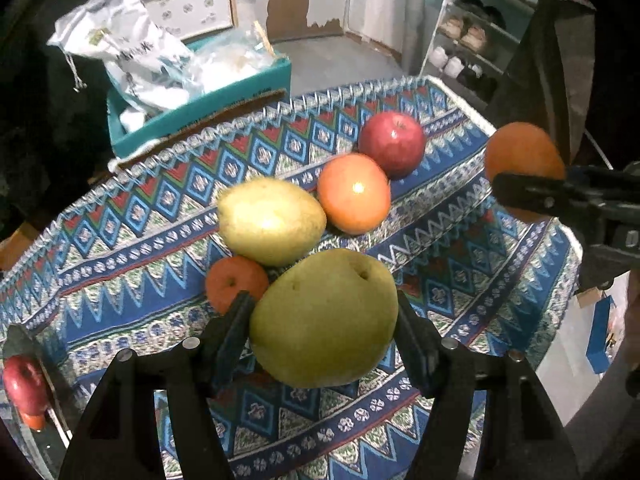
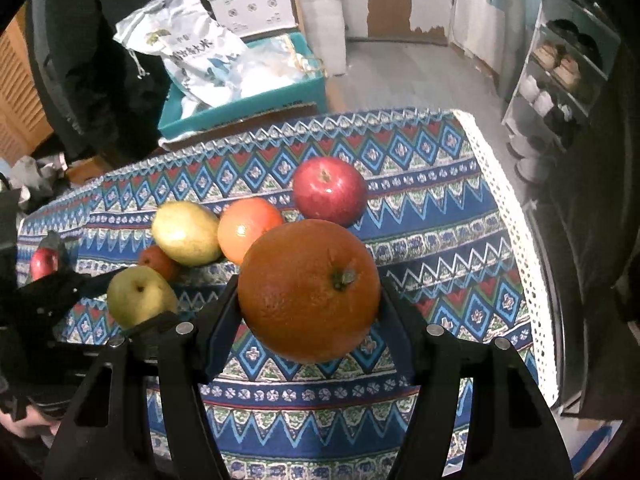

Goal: Organize fruits
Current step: 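Lift the large orange with the right tool while the left tool lifts the pear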

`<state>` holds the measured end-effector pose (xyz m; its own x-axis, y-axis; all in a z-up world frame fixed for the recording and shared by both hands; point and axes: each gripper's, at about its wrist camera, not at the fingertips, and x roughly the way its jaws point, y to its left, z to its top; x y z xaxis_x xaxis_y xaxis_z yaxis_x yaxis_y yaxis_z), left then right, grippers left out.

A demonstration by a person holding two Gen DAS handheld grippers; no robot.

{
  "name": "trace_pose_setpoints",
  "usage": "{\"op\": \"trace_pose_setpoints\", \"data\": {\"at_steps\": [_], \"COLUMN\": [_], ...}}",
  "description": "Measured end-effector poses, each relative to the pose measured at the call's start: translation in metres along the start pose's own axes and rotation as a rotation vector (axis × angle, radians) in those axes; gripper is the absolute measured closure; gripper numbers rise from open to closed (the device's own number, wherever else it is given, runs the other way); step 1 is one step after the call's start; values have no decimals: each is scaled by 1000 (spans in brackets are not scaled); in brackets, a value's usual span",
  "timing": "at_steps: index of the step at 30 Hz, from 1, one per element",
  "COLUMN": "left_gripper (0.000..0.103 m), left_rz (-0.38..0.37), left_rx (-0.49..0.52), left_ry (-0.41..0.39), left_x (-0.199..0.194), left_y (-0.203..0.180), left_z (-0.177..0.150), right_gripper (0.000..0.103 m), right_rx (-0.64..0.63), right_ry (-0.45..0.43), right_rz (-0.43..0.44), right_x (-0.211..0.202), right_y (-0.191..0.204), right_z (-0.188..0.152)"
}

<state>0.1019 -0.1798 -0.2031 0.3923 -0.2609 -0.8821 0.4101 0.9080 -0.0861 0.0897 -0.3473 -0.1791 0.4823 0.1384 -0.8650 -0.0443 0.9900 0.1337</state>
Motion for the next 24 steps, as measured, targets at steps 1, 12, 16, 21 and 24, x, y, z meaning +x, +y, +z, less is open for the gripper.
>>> {"op": "trace_pose_setpoints", "data": {"at_steps": [1,12,16,21,24], "left_gripper": [34,34,34,34,34], "left_rz": [2,23,21,29,32], "left_rx": [-2,-20,-26,-31,-37], "left_ry": [-12,-118,-152,-194,-215], "left_x": [-7,-67,-87,-111,-122], "left_y": [0,10,14,18,21], "left_z": [0,1,1,0,-2], "right_gripper": [38,38,38,38,38], "right_rx": [-8,-80,-109,-130,-142], "right_ry": [-9,-106,-145,-179,-199], "right_rz": [-2,2,6,27,39], "right_x": [-4,-46,-63,-82,-91], "right_y": [2,27,38,48,53], "right_z": [1,6,6,6,7]}}
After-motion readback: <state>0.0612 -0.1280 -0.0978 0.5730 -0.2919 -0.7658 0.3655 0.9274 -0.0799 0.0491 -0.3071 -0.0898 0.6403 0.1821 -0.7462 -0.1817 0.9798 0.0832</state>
